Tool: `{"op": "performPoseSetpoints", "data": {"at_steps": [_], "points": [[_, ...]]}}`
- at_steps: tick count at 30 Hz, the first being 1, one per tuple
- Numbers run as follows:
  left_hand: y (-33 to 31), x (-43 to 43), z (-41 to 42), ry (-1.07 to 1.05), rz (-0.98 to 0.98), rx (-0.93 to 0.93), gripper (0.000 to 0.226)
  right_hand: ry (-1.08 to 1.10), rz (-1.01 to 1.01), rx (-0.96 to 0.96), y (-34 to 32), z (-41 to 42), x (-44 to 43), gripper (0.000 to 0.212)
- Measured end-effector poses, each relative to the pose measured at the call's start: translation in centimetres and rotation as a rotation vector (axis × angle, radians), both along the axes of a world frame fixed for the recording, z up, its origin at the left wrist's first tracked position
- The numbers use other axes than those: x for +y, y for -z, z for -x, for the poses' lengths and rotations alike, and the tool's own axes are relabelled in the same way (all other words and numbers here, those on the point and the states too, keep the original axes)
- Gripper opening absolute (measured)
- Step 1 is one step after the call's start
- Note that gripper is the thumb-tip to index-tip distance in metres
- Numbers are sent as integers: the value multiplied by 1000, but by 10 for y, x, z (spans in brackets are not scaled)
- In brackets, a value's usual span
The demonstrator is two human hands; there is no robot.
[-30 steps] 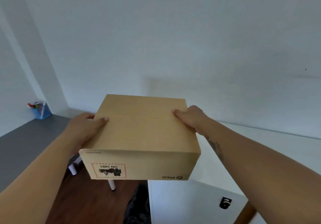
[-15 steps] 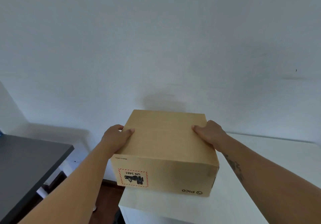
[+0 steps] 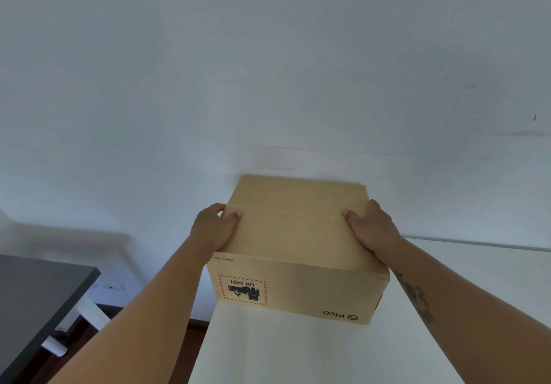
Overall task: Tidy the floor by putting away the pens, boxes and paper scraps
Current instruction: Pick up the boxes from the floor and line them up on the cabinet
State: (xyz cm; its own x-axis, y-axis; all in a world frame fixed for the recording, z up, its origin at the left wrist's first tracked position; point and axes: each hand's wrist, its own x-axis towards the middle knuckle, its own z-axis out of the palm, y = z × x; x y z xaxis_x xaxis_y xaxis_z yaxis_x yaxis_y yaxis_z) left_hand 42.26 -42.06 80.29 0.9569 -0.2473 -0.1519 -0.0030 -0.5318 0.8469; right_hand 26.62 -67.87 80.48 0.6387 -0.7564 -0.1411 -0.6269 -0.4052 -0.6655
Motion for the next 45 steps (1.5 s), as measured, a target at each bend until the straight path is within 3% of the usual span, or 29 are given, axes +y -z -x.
{"op": "performPoseSetpoints", "data": {"at_steps": [7, 12, 15, 19, 24, 29, 36, 45], "points": [[7, -21, -2, -50, -109, -130, 47, 10, 50, 4, 8, -8, -13, 62], [2, -18, -3, -25, -131, -85, 54, 1, 95, 27, 1, -7, -13, 61], [-18, -5, -1, -7, -160, -136, 62, -97, 333, 43, -18, -9, 2, 52], [-39, 47, 19, -83, -158, -283, 58, -328, 350, -117, -46, -26, 52, 53], [-29, 167, 67, -259, -130, -278, 58, -619, 351, -223, -41, -46, 168, 52], [-6, 320, 152, -475, -169, -269, 58, -868, 220, -260, -7, -30, 312, 51], [22, 516, 330, -828, -224, -201, 55, -1258, 32, -255, 38, 52, 537, 50], [62, 654, 537, -1325, -170, -107, 54, -1697, -77, -123, 79, 185, 742, 50]]}}
